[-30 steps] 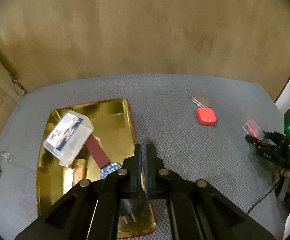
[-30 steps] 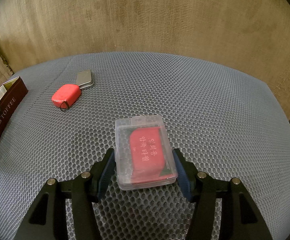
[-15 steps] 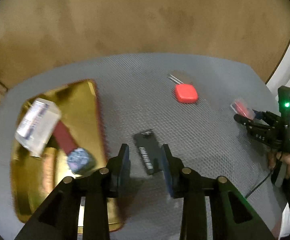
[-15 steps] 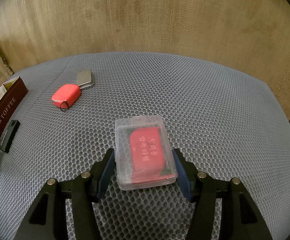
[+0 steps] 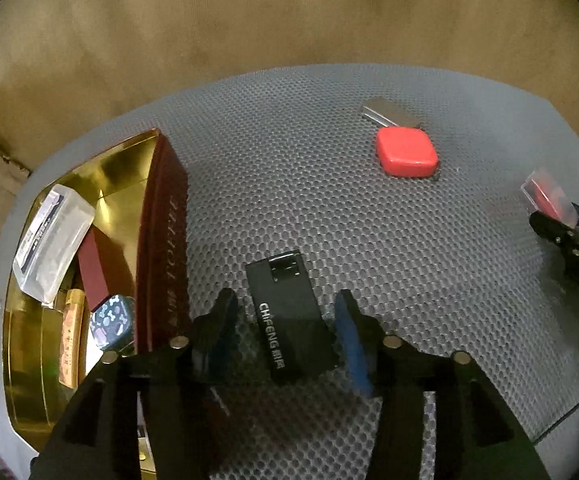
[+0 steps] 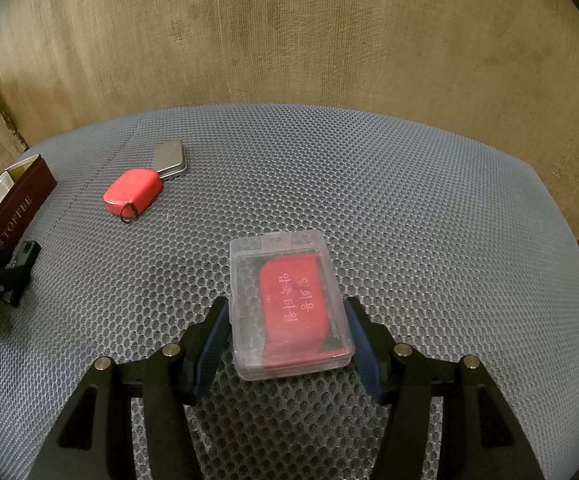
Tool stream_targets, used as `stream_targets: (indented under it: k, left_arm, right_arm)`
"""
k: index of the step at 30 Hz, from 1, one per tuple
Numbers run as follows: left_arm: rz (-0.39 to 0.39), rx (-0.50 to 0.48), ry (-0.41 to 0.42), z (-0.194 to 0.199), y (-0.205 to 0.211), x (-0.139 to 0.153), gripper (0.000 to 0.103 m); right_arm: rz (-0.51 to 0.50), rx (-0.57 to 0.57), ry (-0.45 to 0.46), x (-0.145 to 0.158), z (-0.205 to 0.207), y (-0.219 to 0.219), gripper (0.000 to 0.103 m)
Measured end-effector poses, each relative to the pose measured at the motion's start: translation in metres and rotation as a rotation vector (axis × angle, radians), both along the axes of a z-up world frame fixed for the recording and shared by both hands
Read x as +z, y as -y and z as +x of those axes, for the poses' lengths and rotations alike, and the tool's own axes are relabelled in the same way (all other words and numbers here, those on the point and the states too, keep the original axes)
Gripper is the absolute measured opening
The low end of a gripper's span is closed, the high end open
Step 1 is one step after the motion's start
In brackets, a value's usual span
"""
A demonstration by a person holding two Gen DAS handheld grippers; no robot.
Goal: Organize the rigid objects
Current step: 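Carry the black case into the gold tin and open the left gripper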
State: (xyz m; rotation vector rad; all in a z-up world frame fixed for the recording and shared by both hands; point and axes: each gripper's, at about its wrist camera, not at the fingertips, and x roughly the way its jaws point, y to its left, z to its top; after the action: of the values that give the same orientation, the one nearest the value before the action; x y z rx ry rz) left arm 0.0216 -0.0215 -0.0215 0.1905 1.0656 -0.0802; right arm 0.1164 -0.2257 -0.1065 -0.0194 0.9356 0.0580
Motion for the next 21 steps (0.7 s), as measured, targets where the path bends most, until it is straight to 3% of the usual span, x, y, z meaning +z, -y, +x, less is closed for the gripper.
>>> stream_targets:
  k: [2, 4, 6, 8, 12, 18, 21]
  left_arm:
    - [0.018, 0.009, 0.006, -0.003, 0.003, 0.0, 0.046]
    - [-0.058, -0.014, 0.008, -0.01, 0.007, 0.006, 0.04]
    - [-0.101, -0.038, 0.004, -0.013, 0.013, 0.01, 0.042]
    - [-0.068, -0.049, 0.002, -0.013, 0.018, 0.007, 0.042]
    - [-0.057, 0.031, 0.008, -0.01, 0.009, 0.002, 0.041]
    - [-0.023, 0.004, 0.012, -0.011, 0.014, -0.008, 0.054]
    - [-0.085, 0.02, -0.023, -0.011, 0.013, -0.013, 0.055]
  right_arm:
    - [0.001, 0.0, 0.0, 0.0, 0.0, 0.0, 0.059]
    - [0.001, 0.0, 0.0, 0.0, 0.0, 0.0, 0.059]
    - [0.001, 0.0, 0.0, 0.0, 0.0, 0.0, 0.059]
    - [0.002, 0.0, 0.0, 0.0, 0.0, 0.0, 0.059]
    - [0.001, 0.0, 0.0, 0.0, 0.0, 0.0, 0.059]
    - [0.003, 0.0, 0.001, 0.001, 0.0, -0.001, 0.059]
    - [0.004, 0.0, 0.001, 0.001, 0.0, -0.001, 0.059]
